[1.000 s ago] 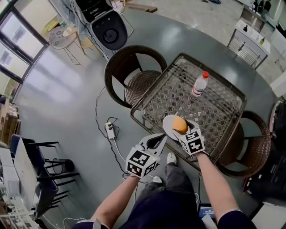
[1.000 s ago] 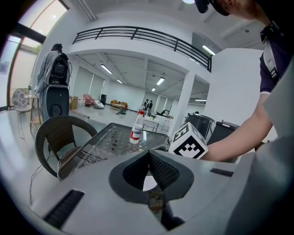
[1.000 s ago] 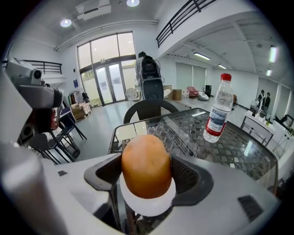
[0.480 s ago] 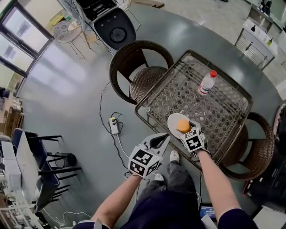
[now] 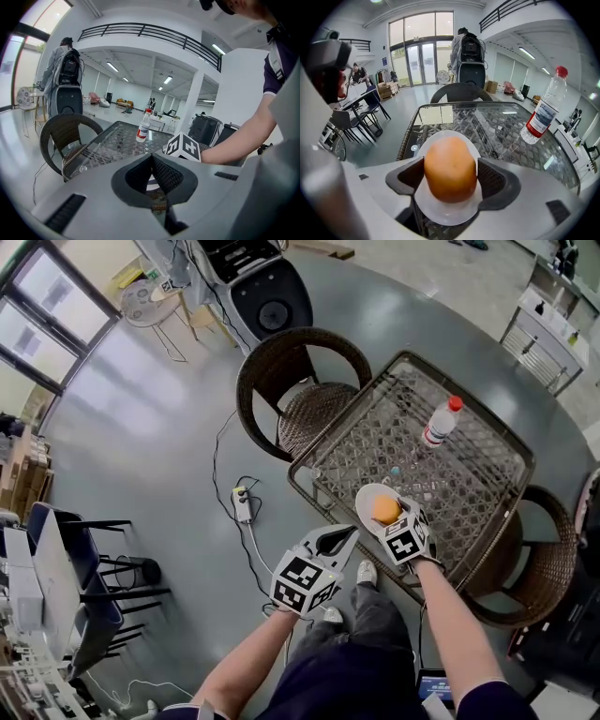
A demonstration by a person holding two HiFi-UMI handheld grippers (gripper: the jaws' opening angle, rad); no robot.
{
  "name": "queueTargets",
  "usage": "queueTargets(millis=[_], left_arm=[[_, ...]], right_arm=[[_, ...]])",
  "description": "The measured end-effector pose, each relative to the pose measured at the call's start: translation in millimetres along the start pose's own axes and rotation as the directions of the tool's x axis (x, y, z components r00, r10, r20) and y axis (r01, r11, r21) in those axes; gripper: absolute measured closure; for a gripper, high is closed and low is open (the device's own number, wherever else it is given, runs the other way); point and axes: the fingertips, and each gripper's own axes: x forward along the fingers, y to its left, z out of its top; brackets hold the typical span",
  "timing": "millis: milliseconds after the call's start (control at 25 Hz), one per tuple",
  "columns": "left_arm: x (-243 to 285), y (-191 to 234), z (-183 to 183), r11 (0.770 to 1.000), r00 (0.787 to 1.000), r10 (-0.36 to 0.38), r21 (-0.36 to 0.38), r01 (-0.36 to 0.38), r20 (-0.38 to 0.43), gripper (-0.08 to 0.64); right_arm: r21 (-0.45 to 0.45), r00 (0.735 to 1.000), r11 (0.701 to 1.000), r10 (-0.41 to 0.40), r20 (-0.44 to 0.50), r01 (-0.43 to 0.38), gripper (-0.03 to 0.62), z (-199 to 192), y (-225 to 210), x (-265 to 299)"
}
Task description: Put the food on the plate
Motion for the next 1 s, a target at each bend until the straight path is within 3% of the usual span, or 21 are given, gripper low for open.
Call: queueTargets(millis=[560, 800, 840, 1000], left_arm=[[-0.9, -1.4, 6.4, 1.0, 1.0, -0.003, 0.016, 0.003, 0.006, 0.551], [-3.0, -2.7, 17.1, 1.0, 0.999, -0.006, 0.027, 0.006, 0.032, 0.552], [-4.2, -3.2, 20.7, 1.0, 0.999, -0.006, 0.027, 0.005, 0.041, 0.551], [-10.7, -6.2, 40.3, 0.999, 0.996, -0.009, 0.033, 0.006, 0.088, 0.551]], right_arm=[[0.008, 0.999, 1.0, 0.022, 0.035, -0.023, 0.24, 8.2, 4.0, -12.3], [0.083, 0.986, 0.997, -0.013, 0.167, -0.001, 0.241, 34.4, -7.8, -48.1], [0.102, 0.978, 0.995, -0.014, 0.207, -0.007, 0.247, 41.4, -10.5, -58.5], [0.114, 0.933, 0.993, -0.029, 0.357, -0.013, 0.404, 71.3, -16.6, -106.2]])
